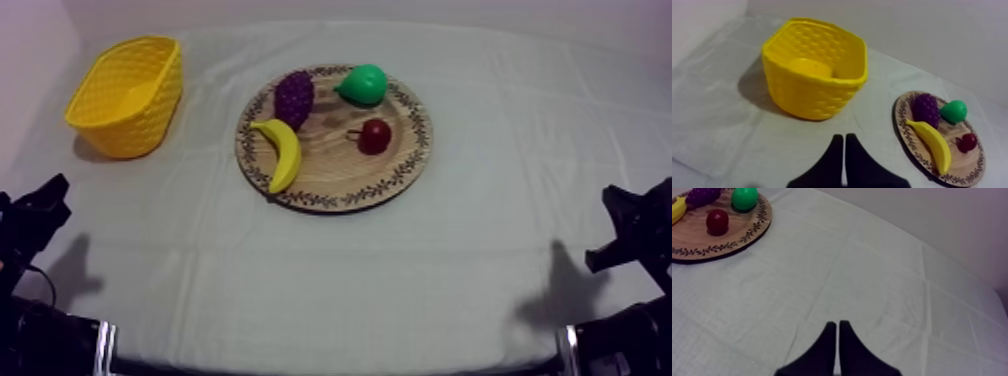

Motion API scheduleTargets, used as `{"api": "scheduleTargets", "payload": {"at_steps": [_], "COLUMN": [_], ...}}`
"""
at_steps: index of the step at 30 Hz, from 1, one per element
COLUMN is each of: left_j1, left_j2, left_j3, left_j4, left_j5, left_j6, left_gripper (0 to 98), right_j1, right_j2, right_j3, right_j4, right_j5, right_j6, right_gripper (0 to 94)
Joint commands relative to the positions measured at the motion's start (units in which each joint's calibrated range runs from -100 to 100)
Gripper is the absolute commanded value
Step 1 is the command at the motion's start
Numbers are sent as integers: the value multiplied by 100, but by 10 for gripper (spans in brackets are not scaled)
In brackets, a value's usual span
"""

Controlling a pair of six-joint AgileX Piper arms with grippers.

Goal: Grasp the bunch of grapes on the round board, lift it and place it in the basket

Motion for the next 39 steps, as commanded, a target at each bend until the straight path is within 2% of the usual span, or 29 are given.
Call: {"api": "scheduleTargets", "payload": {"at_steps": [1, 6, 11, 17, 19, 24, 27, 34, 39], "left_j1": [48, 121, 235, 350, 343, 129, 28, -2, 115], "left_j2": [1, 319, 1125, 2344, 2814, 3851, 4457, 5862, 6849], "left_j3": [-53, -204, -553, -1606, -2214, -3776, -4454, -5842, -6787], "left_j4": [-5, 50, 318, 462, 505, 801, 914, 1031, 930], "left_j5": [92, 434, 474, 784, 1162, 2251, 2655, 3490, 4070], "left_j6": [-59, -430, -753, -587, -481, -534, -477, -299, -5], "left_gripper": [0, 0, 0, 0, 0, 0, 0, 0, 0], "right_j1": [-1, -1, -1, -1, -1, -1, -1, -1, -1], "right_j2": [0, 0, 0, 0, 0, 0, 0, 0, 0], "right_j3": [0, 0, 0, 0, 0, 0, 0, 0, 0], "right_j4": [-1, -1, -1, -1, -1, -1, -1, -1, -1], "right_j5": [-1, -1, -1, -1, -1, -1, -1, -1, -1], "right_j6": [-1, 1, -1, -1, -1, 1, 3, 2, 0], "right_gripper": [3, 3, 3, 3, 3, 3, 3, 3, 3]}}
